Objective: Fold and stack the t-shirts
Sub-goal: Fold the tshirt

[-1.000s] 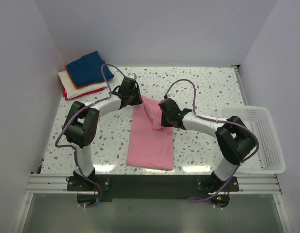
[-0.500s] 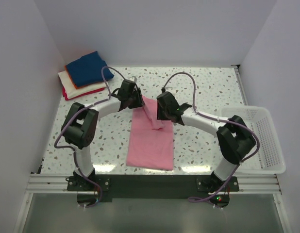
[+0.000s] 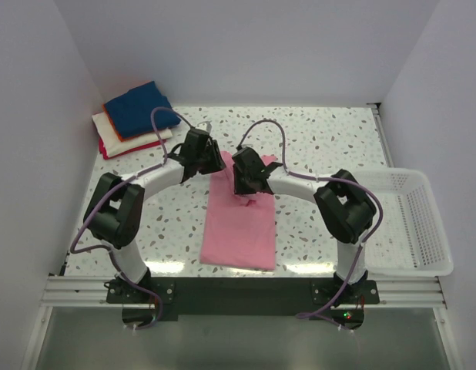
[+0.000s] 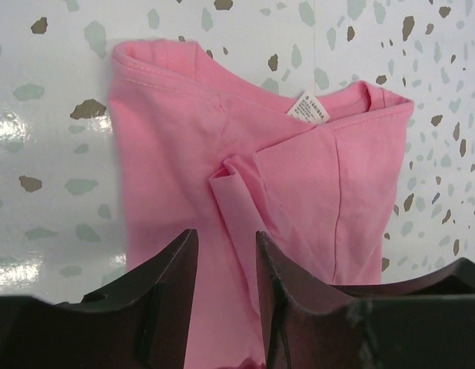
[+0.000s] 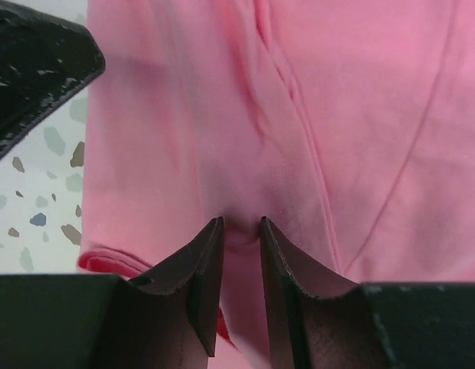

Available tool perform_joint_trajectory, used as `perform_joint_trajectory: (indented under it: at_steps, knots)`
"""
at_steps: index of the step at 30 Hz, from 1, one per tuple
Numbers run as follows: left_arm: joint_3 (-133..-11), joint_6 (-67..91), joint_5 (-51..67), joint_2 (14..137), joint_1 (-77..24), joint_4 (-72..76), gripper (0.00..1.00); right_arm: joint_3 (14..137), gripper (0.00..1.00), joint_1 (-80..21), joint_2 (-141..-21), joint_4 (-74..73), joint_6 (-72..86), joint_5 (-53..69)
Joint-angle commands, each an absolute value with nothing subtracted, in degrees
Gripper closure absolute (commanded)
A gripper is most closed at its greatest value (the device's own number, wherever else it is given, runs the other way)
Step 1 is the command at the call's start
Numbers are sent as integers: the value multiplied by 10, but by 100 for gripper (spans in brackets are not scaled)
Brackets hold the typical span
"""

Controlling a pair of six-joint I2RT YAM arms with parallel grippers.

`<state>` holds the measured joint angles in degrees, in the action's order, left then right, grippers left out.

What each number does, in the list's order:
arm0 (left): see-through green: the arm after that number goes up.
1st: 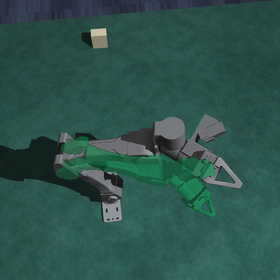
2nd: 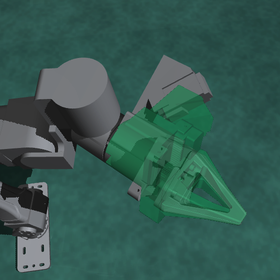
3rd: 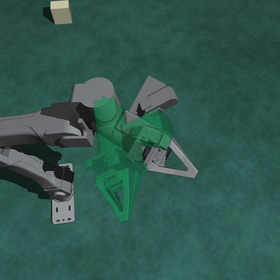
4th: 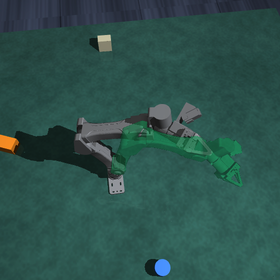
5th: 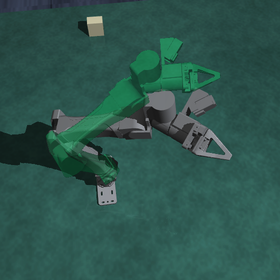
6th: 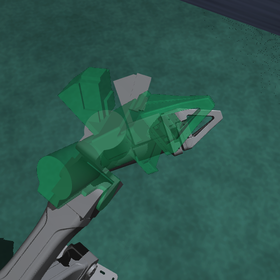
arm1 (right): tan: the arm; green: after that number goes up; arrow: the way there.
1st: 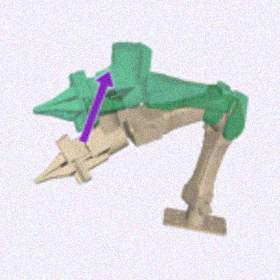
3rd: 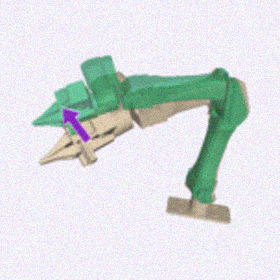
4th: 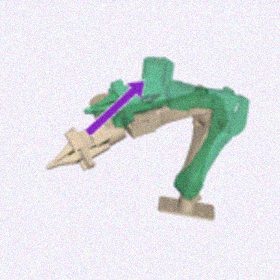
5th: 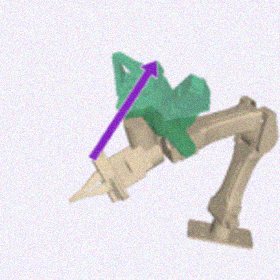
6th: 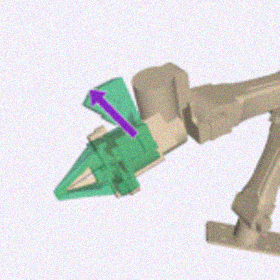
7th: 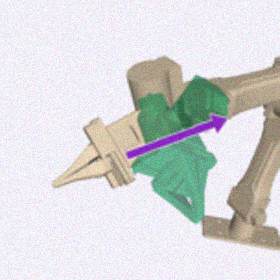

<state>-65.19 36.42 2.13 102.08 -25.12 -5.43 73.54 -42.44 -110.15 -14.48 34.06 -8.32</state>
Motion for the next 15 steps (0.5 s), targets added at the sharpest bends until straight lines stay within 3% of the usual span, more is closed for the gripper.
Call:
perform_joint_trajectory:
  at_steps: [1,8,15]
  knots:
    - [-636,374,11,989,-249,-41,60,754,70,-439,-1114,-119,353,-52]
    - [-623,380,25,984,-250,-34,60,763,68,-444,-1119,-115,356,-53]
    - [-612,376,45,984,-250,-25,59,750,56,-435,-1061,-115,347,-91]
